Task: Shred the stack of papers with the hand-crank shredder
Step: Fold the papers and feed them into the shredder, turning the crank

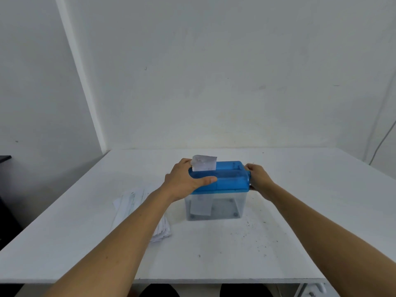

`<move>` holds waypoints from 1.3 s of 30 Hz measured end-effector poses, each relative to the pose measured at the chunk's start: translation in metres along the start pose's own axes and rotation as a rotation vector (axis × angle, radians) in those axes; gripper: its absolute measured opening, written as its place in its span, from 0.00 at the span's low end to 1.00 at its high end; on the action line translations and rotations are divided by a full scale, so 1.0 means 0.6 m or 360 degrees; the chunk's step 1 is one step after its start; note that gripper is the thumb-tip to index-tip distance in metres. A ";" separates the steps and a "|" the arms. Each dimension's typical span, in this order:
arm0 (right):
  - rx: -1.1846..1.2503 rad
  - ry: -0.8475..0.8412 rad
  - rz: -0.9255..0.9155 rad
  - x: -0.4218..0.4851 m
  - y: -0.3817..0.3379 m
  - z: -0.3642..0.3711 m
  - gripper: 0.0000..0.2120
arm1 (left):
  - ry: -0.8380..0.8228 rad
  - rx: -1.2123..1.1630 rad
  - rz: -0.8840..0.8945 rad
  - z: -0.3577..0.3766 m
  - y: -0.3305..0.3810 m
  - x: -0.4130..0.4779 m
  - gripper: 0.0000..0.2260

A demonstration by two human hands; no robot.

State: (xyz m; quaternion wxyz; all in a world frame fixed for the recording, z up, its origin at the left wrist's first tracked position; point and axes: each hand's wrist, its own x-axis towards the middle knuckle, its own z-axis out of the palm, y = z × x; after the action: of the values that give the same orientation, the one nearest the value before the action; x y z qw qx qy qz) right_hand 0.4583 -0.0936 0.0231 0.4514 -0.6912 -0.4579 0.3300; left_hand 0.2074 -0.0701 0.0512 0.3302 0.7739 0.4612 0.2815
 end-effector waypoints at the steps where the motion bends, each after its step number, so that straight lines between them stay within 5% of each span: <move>1: -0.0060 0.0001 0.0034 -0.008 0.008 0.003 0.10 | 0.0012 0.0015 0.0004 0.000 0.000 -0.001 0.47; 5: -0.0204 -0.0027 0.0138 -0.045 0.030 0.010 0.12 | 0.0048 0.0066 -0.0028 0.000 0.001 -0.004 0.51; 9: -0.0243 -0.0165 0.0218 -0.082 0.026 -0.010 0.16 | 0.0055 0.0112 -0.0041 0.001 0.004 -0.005 0.44; 11: -0.0298 -0.0272 0.0236 -0.103 0.011 -0.029 0.17 | 0.0048 0.0098 -0.0042 0.000 0.005 -0.004 0.50; 14: -0.0324 -0.0419 0.0276 -0.129 -0.023 -0.064 0.30 | 0.0033 0.0106 -0.0025 0.000 0.005 -0.001 0.48; 22: -0.0747 -0.0344 -0.0214 -0.111 -0.118 -0.125 0.22 | 0.0038 0.0041 -0.0001 0.000 0.000 0.002 0.47; 31: -0.0098 -0.0076 -0.0405 -0.025 -0.116 -0.081 0.13 | 0.0026 -0.0012 0.0047 0.002 -0.003 0.001 0.50; 39: 0.0252 -0.0014 -0.0225 0.017 -0.082 -0.040 0.12 | 0.0033 -0.0058 0.0055 0.005 -0.009 0.003 0.48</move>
State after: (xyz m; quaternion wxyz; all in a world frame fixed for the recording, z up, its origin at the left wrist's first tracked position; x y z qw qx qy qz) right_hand 0.4665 -0.0836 0.0770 0.5248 -0.6177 -0.4800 0.3355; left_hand 0.2074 -0.0670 0.0457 0.3344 0.7728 0.4459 0.3035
